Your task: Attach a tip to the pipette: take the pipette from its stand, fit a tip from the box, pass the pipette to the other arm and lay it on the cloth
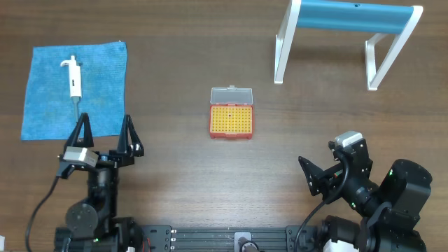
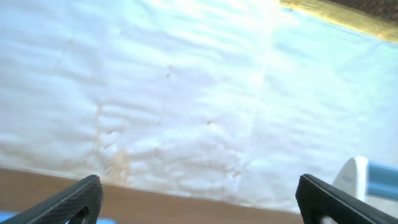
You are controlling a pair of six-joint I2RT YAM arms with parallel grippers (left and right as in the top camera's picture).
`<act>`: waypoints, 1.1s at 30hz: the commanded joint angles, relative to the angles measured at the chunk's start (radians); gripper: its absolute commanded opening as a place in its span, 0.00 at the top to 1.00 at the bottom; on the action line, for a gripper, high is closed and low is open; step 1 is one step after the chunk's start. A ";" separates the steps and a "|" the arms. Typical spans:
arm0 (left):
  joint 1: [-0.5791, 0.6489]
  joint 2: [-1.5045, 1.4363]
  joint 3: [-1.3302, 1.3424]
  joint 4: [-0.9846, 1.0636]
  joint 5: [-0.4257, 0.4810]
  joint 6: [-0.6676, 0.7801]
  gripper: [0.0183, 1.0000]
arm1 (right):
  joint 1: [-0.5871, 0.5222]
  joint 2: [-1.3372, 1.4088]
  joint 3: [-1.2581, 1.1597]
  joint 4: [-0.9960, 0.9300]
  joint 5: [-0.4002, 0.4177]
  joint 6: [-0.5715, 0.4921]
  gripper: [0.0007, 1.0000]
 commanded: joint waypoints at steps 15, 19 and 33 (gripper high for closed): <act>0.001 -0.098 -0.047 -0.477 -0.124 0.026 0.00 | -0.005 -0.004 0.000 0.001 0.005 -0.014 0.21; 0.001 -0.098 -0.047 -0.477 -0.124 0.025 0.00 | -0.005 -0.004 0.000 0.001 0.005 -0.014 0.22; 0.001 -0.098 -0.047 -0.477 -0.124 0.025 0.00 | -0.004 -0.007 -0.001 0.000 0.064 -0.043 0.22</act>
